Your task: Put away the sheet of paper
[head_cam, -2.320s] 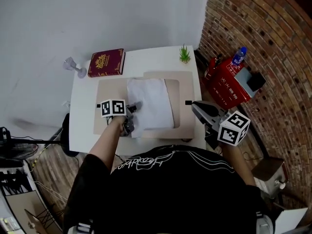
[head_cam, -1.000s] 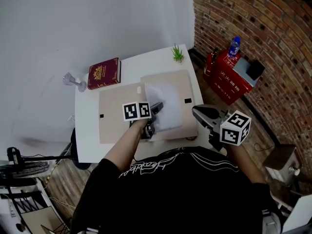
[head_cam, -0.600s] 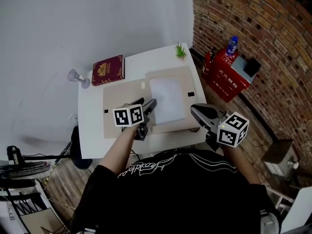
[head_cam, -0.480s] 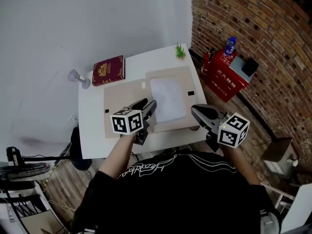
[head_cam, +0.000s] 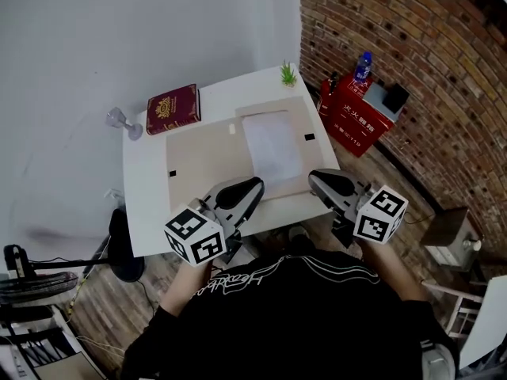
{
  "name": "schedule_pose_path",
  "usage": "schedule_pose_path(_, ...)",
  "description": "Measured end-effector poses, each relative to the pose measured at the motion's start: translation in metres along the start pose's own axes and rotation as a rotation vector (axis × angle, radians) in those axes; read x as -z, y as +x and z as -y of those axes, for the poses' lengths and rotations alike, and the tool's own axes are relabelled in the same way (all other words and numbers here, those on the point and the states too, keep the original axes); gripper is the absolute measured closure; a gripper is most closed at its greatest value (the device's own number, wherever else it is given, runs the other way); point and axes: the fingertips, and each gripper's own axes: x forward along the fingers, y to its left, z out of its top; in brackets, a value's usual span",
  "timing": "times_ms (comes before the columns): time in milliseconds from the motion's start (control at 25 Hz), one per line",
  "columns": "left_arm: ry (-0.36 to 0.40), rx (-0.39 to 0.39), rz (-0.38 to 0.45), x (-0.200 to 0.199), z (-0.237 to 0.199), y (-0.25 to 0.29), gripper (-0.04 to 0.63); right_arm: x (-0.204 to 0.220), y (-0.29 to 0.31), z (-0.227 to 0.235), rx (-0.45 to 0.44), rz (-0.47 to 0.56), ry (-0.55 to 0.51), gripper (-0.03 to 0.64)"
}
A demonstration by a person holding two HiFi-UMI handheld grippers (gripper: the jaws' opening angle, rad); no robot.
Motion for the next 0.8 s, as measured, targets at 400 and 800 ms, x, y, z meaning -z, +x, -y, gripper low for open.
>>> schedule_pose_path(400, 0.059, -0.044, 0.040, 0.013, 0.003, -0.049, 0.552, 0.019, 0.006, -0.050, 0.002, 0.010, -0.063, 0.615)
schedule_pose_path(800, 0.010, -0.026, 0.012, 0.029, -0.002, -0.063, 0.552, 0.033, 0.011, -0.067, 0.027, -0.001, -0.050, 0.615)
